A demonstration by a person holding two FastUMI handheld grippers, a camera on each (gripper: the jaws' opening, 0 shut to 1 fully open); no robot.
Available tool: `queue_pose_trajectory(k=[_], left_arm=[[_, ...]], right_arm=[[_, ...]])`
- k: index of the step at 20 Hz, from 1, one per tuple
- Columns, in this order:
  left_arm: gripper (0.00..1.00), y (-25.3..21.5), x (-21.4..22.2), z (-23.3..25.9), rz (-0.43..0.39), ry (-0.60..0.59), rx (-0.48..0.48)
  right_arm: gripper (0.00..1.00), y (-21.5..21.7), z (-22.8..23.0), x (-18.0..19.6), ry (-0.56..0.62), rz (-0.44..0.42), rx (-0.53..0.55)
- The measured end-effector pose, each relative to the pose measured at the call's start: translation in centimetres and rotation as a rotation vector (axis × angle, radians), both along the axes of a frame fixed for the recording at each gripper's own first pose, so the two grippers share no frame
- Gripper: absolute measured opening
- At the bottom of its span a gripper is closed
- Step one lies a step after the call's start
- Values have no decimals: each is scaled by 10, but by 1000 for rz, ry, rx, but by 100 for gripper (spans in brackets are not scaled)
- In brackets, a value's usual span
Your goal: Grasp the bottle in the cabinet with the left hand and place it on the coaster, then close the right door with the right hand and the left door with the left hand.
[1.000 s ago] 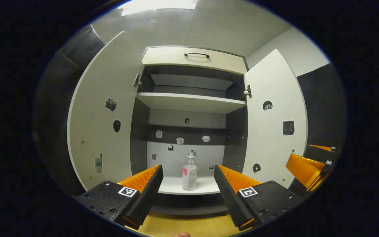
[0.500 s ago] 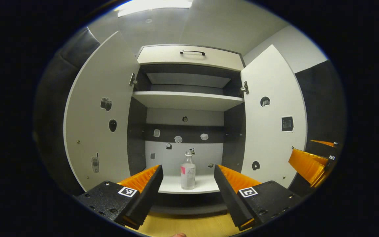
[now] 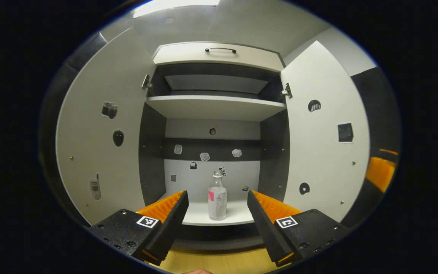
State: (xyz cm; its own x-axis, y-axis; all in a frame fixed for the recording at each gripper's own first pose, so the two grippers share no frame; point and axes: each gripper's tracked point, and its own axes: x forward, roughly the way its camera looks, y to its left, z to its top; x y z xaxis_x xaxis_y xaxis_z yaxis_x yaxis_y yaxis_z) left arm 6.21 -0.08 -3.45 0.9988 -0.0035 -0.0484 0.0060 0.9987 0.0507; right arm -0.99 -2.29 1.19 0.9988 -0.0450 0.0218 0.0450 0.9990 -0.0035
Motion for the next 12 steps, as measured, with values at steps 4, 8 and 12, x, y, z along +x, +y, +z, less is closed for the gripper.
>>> queue_pose_trajectory(k=[4, 8, 12], left_arm=[[96, 6, 59, -34, 18, 46, 41], [96, 11, 115, -79, 30, 115, 46], [97, 7, 160, -113, 22, 153, 52]], right_arm=[[98, -22, 2, -10, -1, -63, -16], [99, -53, 0, -18, 10, -158, -49], [98, -82, -2, -22, 15, -253, -77]])
